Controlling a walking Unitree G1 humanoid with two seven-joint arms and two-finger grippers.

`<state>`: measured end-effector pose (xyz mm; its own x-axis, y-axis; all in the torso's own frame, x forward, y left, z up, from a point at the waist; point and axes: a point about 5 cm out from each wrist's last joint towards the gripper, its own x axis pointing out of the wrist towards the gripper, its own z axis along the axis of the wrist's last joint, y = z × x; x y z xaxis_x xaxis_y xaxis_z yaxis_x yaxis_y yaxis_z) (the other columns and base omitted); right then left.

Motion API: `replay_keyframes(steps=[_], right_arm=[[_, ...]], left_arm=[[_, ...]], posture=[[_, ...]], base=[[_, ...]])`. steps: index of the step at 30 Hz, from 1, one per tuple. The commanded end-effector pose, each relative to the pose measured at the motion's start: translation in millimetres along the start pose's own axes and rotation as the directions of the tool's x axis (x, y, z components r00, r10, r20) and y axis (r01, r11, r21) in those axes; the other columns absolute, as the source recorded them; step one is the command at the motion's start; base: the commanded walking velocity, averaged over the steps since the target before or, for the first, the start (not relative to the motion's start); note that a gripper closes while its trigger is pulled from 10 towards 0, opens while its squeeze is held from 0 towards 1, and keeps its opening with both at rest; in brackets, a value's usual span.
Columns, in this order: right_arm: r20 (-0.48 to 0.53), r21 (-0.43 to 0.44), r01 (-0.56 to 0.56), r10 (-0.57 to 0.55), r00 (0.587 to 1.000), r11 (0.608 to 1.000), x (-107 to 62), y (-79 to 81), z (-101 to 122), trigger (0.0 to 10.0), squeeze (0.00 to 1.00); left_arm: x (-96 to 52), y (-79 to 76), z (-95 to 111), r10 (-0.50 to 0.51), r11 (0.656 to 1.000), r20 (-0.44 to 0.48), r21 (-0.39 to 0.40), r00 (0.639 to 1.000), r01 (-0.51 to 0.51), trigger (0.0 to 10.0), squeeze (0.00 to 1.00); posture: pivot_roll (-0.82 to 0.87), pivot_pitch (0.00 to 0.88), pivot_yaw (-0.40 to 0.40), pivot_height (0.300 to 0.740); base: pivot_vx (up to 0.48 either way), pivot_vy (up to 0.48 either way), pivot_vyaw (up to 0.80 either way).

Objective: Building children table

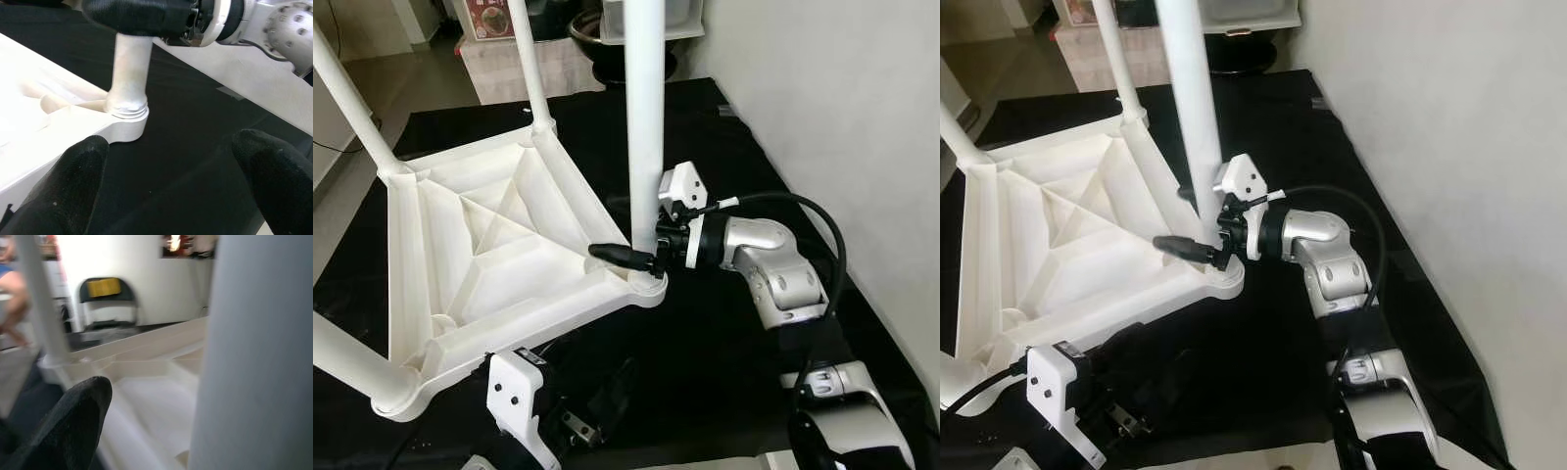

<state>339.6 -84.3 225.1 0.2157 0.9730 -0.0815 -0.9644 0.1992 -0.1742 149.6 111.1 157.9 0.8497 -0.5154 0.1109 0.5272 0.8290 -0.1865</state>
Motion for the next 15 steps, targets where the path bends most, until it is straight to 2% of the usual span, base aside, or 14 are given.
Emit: replay_keyframes(steps=[1,3,7,8,9,10,15], right_arm=[[0.004,0.017,-0.101,0.101,0.995,0.995,10.1,3.5,0.1,10.0,0.0],[0.03,0.03,-0.174,0.173,0.984,0.984,12.0,0.9,4.3,10.0,0.0],[0.042,0.038,-0.231,0.23,0.972,0.972,13.3,-1.1,6.0,10.0,0.0],[0.045,0.044,-0.249,0.247,0.968,0.967,14.8,-1.7,6.3,7.7,0.0],[0.045,0.044,-0.249,0.247,0.968,0.967,14.8,-1.7,6.3,7.7,0.0],[0.046,0.048,-0.278,0.276,0.96,0.959,15.5,-2.1,6.1,0.0,0.0],[0.053,0.05,-0.316,0.314,0.948,0.947,14.2,-2.9,4.6,0.0,0.0]], left_arm=[[-1.5,-1.5,-0.6,0.007,1.0,-0.007,0.002,1.0,-0.007,10.0,0.0],[-1.8,-2.7,-0.2,0.007,1.0,-0.007,0.0,1.0,-0.007,10.0,0.0],[-2.0,-4.0,0.2,0.006,1.0,-0.007,-0.002,1.0,-0.006,10.0,0.0],[-2.2,-4.6,0.3,0.006,1.0,-0.007,-0.004,1.0,-0.006,10.0,0.0],[-2.2,-4.6,0.3,0.006,1.0,-0.007,-0.004,1.0,-0.006,10.0,0.0],[-2.3,-5.2,0.6,0.005,1.0,-0.007,-0.005,1.0,-0.005,10.0,0.0],[-2.6,-5.7,0.8,0.009,1.0,-0.005,-0.007,1.0,-0.009,10.0,0.0]], posture=[[0.05,0.125,0.008,0.74],[0.05,0.128,0.008,0.74],[0.05,0.134,0.006,0.74],[0.06,0.138,0.003,0.74],[0.06,0.138,0.003,0.74],[0.06,0.143,0.001,0.74],[0.06,0.144,0.001,0.74]], base=[[0.0,0.0,0.0],[0.0,0.0,0.0],[0.0,0.0,0.0],[0.0,0.0,0.0],[0.0,0.0,0.0],[0.0,0.0,0.0],[0.0,0.0,0.0]])
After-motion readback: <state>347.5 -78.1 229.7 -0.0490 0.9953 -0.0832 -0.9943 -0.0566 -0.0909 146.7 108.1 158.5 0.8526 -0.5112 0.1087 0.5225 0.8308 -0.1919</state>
